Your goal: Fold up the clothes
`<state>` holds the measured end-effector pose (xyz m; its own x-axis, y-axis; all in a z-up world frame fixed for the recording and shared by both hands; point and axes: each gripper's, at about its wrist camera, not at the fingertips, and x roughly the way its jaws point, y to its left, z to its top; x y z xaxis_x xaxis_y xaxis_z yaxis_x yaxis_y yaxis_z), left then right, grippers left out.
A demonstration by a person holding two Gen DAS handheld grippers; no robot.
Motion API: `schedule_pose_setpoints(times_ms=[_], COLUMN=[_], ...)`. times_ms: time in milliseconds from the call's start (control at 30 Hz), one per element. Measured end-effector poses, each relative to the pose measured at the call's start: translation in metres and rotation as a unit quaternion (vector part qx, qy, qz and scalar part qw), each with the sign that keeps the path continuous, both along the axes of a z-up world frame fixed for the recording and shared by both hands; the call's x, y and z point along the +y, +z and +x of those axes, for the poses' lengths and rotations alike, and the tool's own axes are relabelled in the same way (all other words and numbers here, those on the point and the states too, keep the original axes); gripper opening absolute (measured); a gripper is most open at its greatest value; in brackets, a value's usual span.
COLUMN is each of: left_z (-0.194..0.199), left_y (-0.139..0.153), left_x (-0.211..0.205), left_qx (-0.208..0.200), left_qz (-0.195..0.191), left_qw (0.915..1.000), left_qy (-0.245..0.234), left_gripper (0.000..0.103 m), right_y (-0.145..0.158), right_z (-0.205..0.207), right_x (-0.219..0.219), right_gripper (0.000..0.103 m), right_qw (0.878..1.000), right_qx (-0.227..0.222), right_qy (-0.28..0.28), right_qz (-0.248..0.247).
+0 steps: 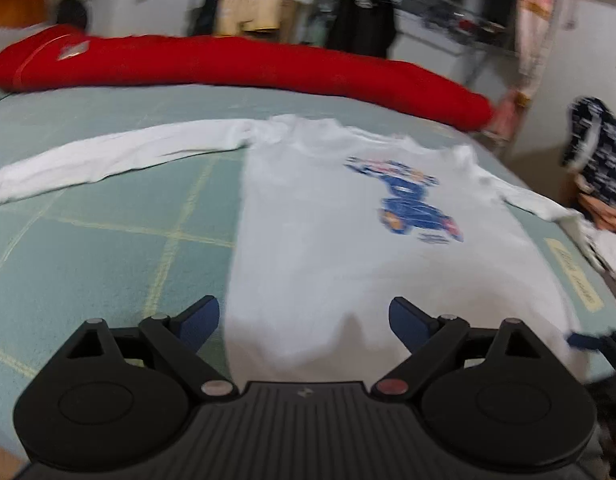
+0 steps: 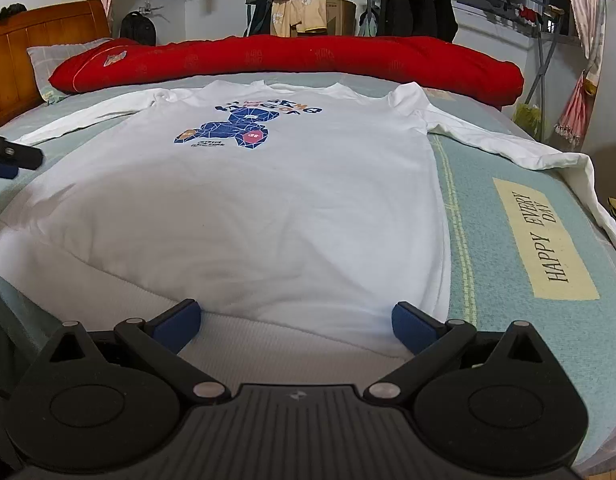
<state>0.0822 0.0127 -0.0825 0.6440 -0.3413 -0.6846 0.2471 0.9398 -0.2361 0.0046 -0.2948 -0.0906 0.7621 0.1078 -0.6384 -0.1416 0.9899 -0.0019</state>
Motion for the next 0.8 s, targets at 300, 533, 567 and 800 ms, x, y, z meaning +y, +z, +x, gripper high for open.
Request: schedule_pose_setpoints(times_ms=[300, 533, 567, 800], left_z=[-0.017, -0.002, 0.003, 0.008], left_y=[0.008, 0.021, 0.019, 0.020], left_x=[-0.001, -0.018, -0.024, -0.014], left_qx=[-0.010, -0.048, -0.050, -0.032], left_qz=[0.009, 0.030, 0.038, 0.032], left_qw=[0.9993, 0.9973, 0.9971, 0.9989], left_qy=[-0.036, -0.047, -0.042, 0.012], left_gripper=[0.092, 0.093, 0.093, 0.093], right_y=[-0.001, 0.000, 0.001, 0.032], right_z=[-0.001, -0.001, -0.001, 0.005], right_x=[0.000, 0.002, 0.002, 0.008], right_gripper=[0.103, 0.103, 0.103, 0.103], right_qw=[1.000, 1.000, 1.000, 0.999], right_qx=[-0.006, -0.004, -0.003, -0.020], right_qy=[0.001, 0.000, 0.001, 0.032], right_qz=[-0.001, -0.005, -0.007, 0.015])
